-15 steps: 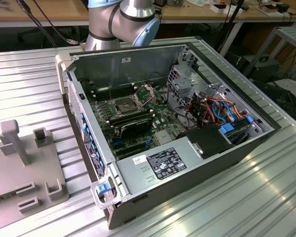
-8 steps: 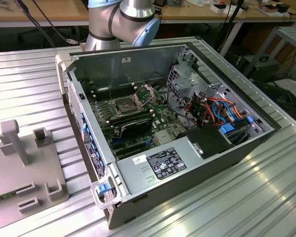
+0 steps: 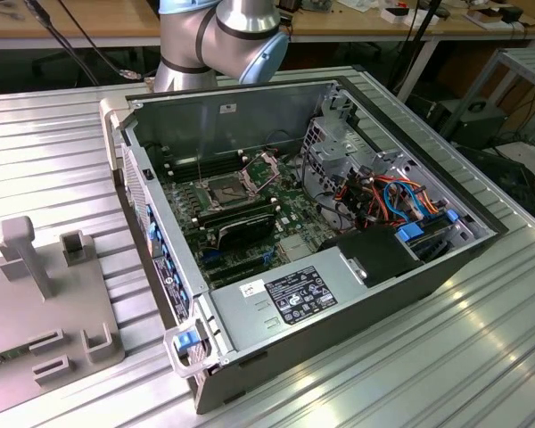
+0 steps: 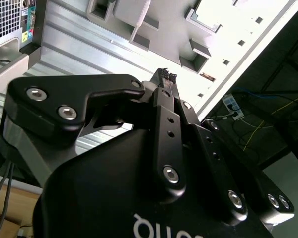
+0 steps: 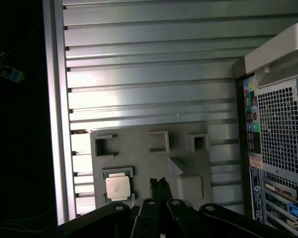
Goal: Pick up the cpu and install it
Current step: 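Reach for the cpu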
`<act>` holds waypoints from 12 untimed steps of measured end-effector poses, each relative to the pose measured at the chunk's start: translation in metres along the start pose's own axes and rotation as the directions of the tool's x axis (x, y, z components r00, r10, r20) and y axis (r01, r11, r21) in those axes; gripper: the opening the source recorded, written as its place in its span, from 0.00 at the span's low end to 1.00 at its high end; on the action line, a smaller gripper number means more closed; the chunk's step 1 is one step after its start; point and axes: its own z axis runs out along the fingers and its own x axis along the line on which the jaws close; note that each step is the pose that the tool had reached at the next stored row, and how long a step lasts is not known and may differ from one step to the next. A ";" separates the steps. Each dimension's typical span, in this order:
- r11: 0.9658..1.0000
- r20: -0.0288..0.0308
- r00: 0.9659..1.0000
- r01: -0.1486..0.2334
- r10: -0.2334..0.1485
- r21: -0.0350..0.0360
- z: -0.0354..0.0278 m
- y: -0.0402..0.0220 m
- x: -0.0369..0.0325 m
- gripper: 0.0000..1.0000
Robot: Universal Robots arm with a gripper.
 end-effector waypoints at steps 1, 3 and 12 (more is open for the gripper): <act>1.000 0.000 1.000 0.000 0.000 0.000 0.0002 0.0000 0.0002 0.11; 1.000 0.000 1.000 0.000 0.000 0.000 0.0010 -0.0001 0.0003 0.11; 1.000 0.000 1.000 0.000 0.000 0.000 0.0032 -0.0002 0.0006 0.11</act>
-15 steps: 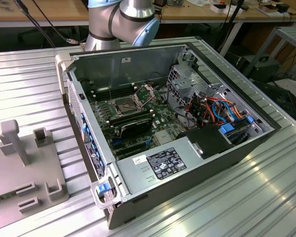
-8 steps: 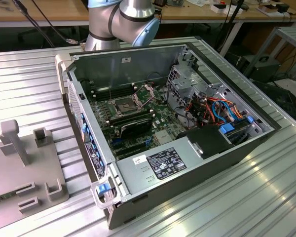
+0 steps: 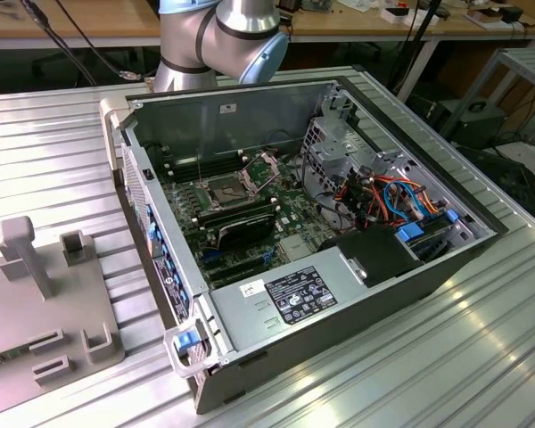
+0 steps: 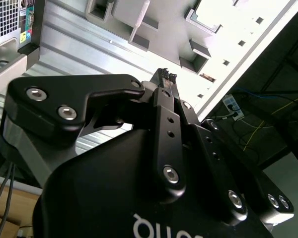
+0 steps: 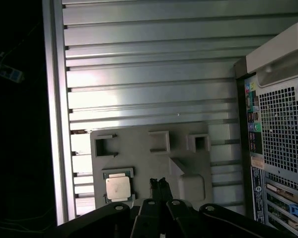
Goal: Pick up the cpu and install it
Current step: 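Reach for the cpu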
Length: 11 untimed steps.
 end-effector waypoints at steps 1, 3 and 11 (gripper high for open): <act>1.000 0.000 1.000 0.000 0.000 0.000 0.0000 0.0000 0.0000 0.11; 1.000 0.000 1.000 0.000 0.000 0.000 0.0001 0.0000 0.0000 0.11; 1.000 -0.001 1.000 0.000 0.000 0.000 0.0109 -0.0010 0.0009 0.11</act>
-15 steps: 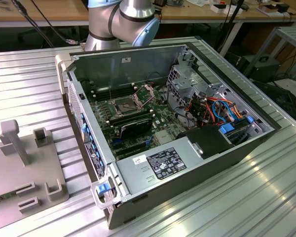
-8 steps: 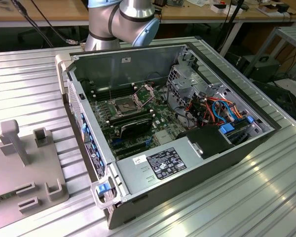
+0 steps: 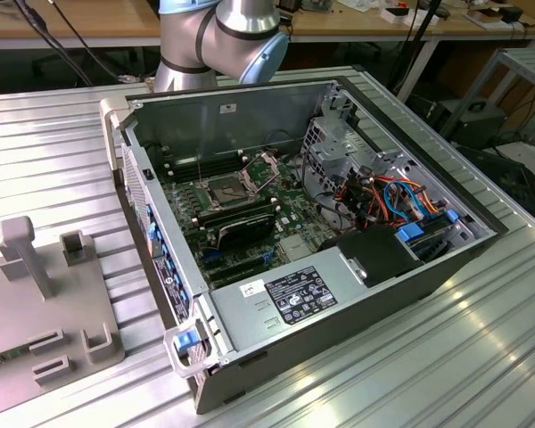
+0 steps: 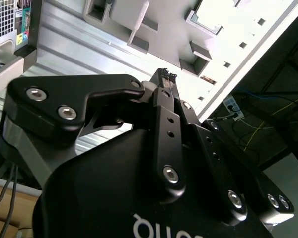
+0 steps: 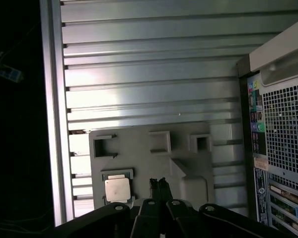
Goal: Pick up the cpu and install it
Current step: 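Reach for the cpu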
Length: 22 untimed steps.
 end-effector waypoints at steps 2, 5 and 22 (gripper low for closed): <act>1.000 0.000 1.000 0.000 0.000 0.000 0.0024 -0.0002 0.0017 0.11; 1.000 -0.001 1.000 0.000 0.000 0.000 0.0069 -0.0007 0.0045 0.11; 1.000 -0.010 1.000 -0.001 0.001 0.001 0.0296 -0.0020 0.0078 0.11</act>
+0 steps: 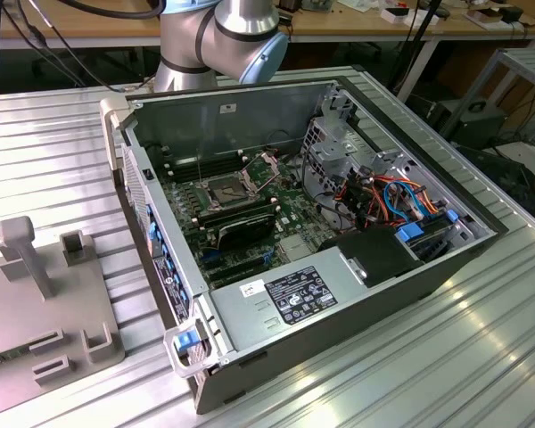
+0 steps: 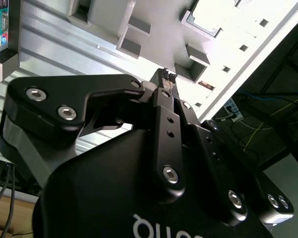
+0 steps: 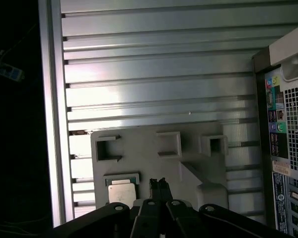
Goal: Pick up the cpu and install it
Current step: 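Reach for the cpu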
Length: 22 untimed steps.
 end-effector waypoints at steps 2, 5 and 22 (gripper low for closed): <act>1.000 0.000 1.000 0.000 0.000 0.000 0.0000 0.0000 0.0000 0.11; 1.000 0.000 1.000 0.000 0.000 0.000 0.0001 0.0000 0.0000 0.11; 1.000 0.010 1.000 0.000 0.000 -0.001 0.0119 -0.0005 0.0002 0.11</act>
